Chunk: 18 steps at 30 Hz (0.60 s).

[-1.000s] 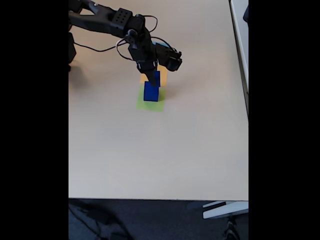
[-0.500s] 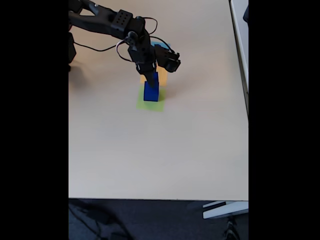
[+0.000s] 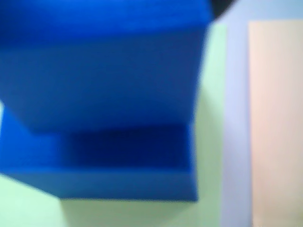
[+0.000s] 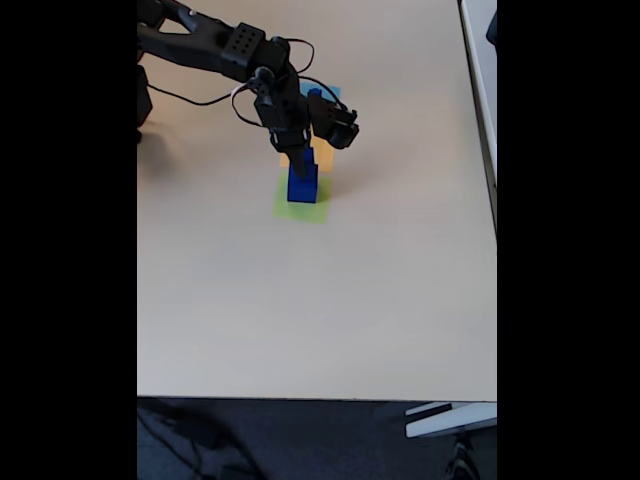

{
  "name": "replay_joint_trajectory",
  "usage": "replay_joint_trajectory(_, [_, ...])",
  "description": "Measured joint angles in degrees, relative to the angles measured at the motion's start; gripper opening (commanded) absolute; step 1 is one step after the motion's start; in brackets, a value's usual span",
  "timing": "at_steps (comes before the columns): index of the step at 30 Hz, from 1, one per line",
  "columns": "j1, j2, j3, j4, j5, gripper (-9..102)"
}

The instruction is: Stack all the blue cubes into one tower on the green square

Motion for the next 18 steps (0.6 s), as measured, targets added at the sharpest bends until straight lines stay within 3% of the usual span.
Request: replay_joint_trajectory(18, [0.53,-2.72,-1.93,-0.35,0.18,0])
